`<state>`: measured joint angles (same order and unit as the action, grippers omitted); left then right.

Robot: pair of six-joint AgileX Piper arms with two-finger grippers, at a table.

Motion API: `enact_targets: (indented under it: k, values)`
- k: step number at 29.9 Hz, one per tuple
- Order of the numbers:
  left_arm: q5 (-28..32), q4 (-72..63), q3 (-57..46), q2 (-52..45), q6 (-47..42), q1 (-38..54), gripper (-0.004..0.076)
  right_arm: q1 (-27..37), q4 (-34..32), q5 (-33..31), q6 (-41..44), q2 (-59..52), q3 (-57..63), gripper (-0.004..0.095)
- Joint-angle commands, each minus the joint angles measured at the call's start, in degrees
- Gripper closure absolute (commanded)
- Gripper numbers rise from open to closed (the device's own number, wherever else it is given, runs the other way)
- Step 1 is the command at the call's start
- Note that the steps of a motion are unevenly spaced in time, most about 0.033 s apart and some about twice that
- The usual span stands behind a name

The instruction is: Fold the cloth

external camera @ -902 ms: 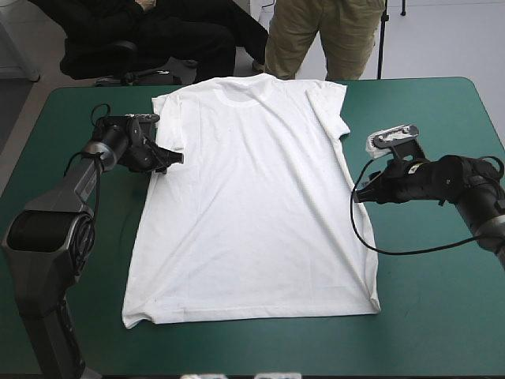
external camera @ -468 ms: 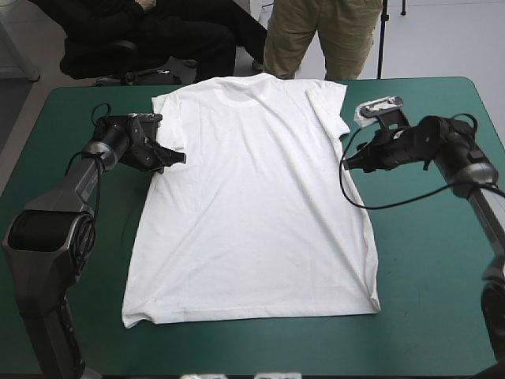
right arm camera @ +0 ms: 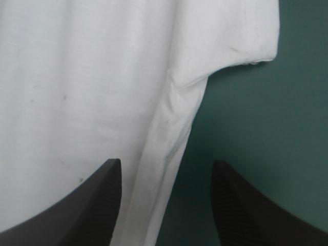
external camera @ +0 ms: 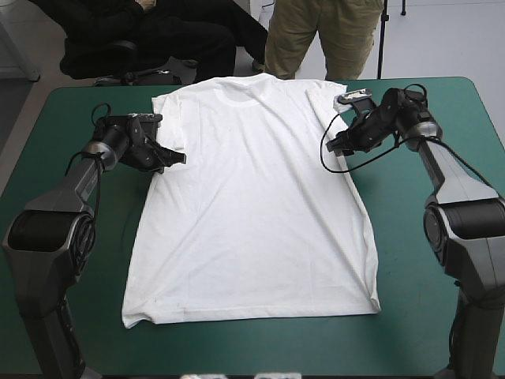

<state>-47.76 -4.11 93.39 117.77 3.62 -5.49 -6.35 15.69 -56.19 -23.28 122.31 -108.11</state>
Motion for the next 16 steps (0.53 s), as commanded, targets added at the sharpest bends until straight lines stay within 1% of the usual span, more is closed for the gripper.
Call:
enact_targets:
  k: [1, 6, 9, 12, 14, 16]
  values:
    - [-0.74, 0.45, 0.64, -1.36, -0.08, -0.08, 0.0741, 0.36, 0.56, -2.03, 0.63, 0.94, -4.9, 0.0443]
    - [-0.62, 0.45, 0.64, -1.36, -0.08, -0.08, 0.0741, -0.87, 0.56, -4.79, 0.65, 5.22, -6.46, 0.0538]
    - [-0.62, 0.45, 0.64, -1.36, -0.08, -0.08, 0.0741, -1.97, 0.28, -5.22, 0.44, 5.96, -6.46, 0.0639]
    - [-0.34, 0.59, 0.64, -1.36, 0.02, -0.08, 0.0741, -2.4, -0.42, -5.22, 0.44, 5.96, -6.46, 0.0791]
    - [0.06, 0.48, 0.64, -1.36, 1.01, -0.08, 0.0741, -2.4, -0.89, -5.74, 0.44, 5.96, -6.81, 0.0919]
    - [0.77, 0.48, 0.67, -1.76, 1.29, -0.08, 0.0741, -2.4, -2.33, -6.04, 0.81, 5.96, -7.23, 0.0919]
